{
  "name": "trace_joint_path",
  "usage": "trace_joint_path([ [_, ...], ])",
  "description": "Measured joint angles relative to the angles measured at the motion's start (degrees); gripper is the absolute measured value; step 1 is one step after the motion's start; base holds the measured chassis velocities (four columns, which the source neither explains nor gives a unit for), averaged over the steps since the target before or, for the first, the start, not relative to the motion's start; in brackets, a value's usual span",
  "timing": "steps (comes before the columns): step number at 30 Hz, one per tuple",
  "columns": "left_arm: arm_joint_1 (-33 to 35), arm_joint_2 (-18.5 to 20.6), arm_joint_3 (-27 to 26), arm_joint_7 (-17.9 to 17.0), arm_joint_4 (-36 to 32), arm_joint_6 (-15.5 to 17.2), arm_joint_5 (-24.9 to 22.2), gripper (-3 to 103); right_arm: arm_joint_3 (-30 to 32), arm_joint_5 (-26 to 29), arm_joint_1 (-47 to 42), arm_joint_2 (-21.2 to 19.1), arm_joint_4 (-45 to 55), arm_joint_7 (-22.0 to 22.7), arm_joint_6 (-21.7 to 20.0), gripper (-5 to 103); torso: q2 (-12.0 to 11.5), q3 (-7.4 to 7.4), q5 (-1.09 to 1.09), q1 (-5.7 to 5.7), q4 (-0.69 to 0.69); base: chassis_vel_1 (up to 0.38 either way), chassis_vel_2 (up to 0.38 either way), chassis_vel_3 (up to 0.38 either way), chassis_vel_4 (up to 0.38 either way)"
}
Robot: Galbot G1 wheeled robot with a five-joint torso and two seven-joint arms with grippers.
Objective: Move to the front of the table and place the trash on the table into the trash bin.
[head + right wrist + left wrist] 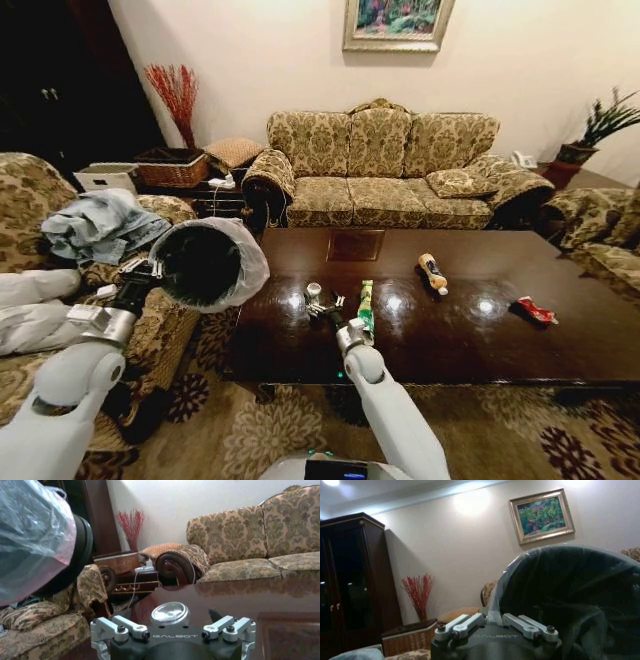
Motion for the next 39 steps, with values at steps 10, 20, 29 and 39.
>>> trace_joint_path([
  [10, 0.0, 0.0, 0.4, -0.2, 0.1, 0.2, -0.1, 2, -0.1, -0.5, 4.7, 3.2, -8.9, -1.0, 2.5, 100, 0.0, 0.0, 0.0, -0.02, 0.01, 0.0, 0.0, 0.0, 0.0],
  [20, -1.4, -0.1, 1.8, -0.3, 1.9, 0.2, 0.1, 2, 0.6, 0.1, 5.1, 2.7, -9.9, -1.6, 2.7, 71, 0.0, -0.01, 0.0, -0.02, 0.0, 0.0, 0.0, 0.0, 0.0],
  [29, -2.6, 0.9, 3.0, -0.4, 3.7, 0.0, 0.2, 2, 0.7, 1.4, 4.8, 2.8, -9.3, -2.4, 2.9, 44, 0.0, -0.01, 0.01, -0.02, 0.01, 0.0, 0.0, 0.0, 0.0],
  [39, -5.8, 4.4, 6.0, -0.3, 8.8, -0.2, 0.1, 2, 2.2, 2.6, -0.4, -0.9, 3.5, -5.8, 7.1, 38, 0.0, -0.01, 0.0, -0.02, 0.0, 0.0, 0.0, 0.0, 0.0],
])
